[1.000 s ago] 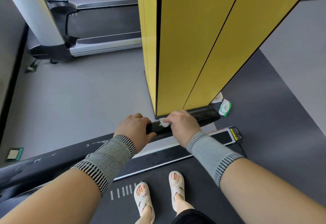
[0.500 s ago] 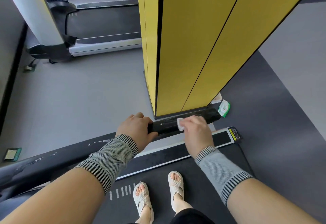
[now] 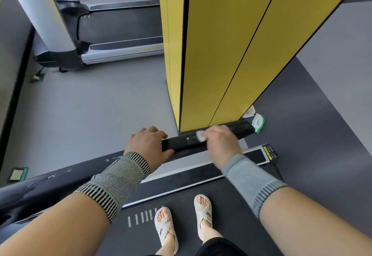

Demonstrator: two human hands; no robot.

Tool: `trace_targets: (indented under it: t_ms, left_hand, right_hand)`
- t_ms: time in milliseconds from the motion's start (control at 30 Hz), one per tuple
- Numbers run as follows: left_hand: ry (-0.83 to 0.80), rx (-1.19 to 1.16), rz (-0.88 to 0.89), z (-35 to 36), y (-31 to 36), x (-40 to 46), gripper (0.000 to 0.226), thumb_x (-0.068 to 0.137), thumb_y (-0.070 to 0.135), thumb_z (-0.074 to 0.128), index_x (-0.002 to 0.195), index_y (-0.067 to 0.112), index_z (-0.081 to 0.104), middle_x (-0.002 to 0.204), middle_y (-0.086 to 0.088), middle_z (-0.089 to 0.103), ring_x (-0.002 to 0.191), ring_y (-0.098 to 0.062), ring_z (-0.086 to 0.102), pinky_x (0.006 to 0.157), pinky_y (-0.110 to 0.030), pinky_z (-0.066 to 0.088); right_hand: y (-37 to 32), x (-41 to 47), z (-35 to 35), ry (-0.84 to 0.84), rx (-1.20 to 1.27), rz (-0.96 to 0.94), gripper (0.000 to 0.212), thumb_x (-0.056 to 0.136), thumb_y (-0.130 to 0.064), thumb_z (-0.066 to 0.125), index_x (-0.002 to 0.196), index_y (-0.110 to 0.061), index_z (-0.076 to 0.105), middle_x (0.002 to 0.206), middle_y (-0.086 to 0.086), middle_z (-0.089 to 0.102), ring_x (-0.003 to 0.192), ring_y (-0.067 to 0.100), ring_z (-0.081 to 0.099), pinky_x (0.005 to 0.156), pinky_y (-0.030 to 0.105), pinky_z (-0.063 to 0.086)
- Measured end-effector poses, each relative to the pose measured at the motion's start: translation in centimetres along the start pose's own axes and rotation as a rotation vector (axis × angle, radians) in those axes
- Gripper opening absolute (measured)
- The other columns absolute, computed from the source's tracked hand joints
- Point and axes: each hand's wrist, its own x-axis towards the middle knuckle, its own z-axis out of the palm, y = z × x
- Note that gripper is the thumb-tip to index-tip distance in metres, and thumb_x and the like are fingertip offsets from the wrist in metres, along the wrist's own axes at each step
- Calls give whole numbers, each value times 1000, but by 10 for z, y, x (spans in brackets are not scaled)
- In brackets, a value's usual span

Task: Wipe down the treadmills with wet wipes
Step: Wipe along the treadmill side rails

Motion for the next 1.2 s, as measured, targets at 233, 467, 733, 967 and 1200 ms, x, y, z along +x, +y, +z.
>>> trace_targets:
  t_ms: [233, 467, 733, 967, 1200]
  left_hand:
    - [-15, -11, -13, 1, -4, -5, 43, 88, 55, 53, 124, 31, 57, 117, 6, 54, 110, -17, 50, 95, -36, 42]
    - [-5, -34, 4, 3, -4, -6, 43, 90, 53, 52, 125, 29, 56, 116, 4, 53, 109, -18, 49, 94, -35, 42]
    - [0, -43, 20, 2, -5, -7, 43, 90, 53, 52, 124, 28, 57, 116, 4, 53, 108, -18, 50, 94, -35, 42]
    - [-5, -35, 33, 2, -6, -6, 43, 89, 54, 52, 123, 28, 58, 115, 4, 53, 107, -18, 50, 93, -35, 43]
    - [0, -27, 41, 2, -7, -5, 42, 89, 54, 52, 121, 28, 58, 112, 3, 53, 106, -18, 51, 91, -35, 43]
  right_hand:
    - [-48, 5, 9, -120, 17, -73, 30, 91, 1, 47, 107, -12, 68, 106, 2, 61, 106, 21, 48, 87, 26, 37]
    - [-39, 5, 2, -71, -42, 23, 25, 92, -6, 47, 109, -11, 66, 106, 1, 60, 101, 16, 45, 93, 27, 41]
    - [-13, -3, 8, 69, -25, 140, 34, 91, 3, 47, 112, -11, 69, 110, 4, 65, 105, 23, 49, 90, 31, 43]
    - [-7, -7, 6, 38, -16, 62, 33, 90, 3, 47, 111, -10, 69, 110, 7, 65, 106, 25, 51, 93, 31, 41]
    - [-47, -11, 19, -19, 14, -110, 29, 85, 6, 52, 103, -8, 70, 103, 5, 65, 100, 24, 51, 90, 32, 45]
